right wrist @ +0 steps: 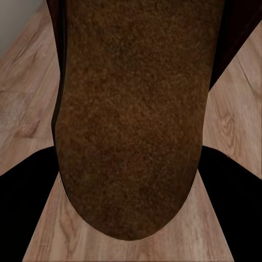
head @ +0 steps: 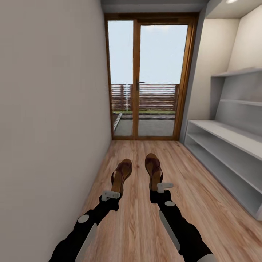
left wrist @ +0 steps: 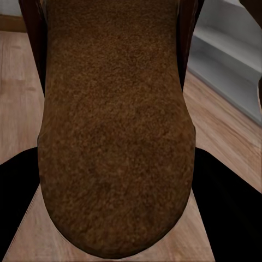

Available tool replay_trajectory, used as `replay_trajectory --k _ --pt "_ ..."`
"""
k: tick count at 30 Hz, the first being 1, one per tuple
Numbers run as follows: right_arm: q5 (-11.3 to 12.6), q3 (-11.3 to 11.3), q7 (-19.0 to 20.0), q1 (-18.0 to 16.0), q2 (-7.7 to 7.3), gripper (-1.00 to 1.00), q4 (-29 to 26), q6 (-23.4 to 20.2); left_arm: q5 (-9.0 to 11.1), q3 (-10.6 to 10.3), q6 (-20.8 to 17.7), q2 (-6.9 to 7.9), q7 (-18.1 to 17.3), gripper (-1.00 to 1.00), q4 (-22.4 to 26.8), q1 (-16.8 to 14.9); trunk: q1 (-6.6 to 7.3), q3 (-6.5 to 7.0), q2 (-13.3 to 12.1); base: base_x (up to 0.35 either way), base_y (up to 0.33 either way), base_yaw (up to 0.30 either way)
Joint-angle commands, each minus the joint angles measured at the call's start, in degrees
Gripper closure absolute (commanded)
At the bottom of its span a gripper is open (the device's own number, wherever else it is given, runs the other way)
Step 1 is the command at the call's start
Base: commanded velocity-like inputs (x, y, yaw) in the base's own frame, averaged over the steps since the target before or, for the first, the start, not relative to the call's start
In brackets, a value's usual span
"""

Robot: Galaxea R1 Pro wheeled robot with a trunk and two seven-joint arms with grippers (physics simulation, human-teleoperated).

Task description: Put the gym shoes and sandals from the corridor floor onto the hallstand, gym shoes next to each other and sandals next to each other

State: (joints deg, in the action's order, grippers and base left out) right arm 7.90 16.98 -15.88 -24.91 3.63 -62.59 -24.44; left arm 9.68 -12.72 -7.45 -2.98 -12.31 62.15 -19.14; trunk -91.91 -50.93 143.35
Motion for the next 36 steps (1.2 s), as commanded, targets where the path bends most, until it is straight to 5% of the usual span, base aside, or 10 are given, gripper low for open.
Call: replay_trajectory --k 1,36 --pt "0.5 0.2 -0.6 0.0 -0.03 1.00 -0.1 -0.2 0.6 0.0 -0.5 -0.01 -0.2 1.00 0.1 0.0 -0.02 -0.06 0.0 0.349 0.000 0.000" --pt "0.5 0.2 -0.6 0.0 -0.04 1.00 -0.1 -0.2 0.6 0.0 -0.5 -0.01 -0.2 1.00 0.1 0.0 -0.02 -0.06 0.0 0.349 -0.040 -0.031"
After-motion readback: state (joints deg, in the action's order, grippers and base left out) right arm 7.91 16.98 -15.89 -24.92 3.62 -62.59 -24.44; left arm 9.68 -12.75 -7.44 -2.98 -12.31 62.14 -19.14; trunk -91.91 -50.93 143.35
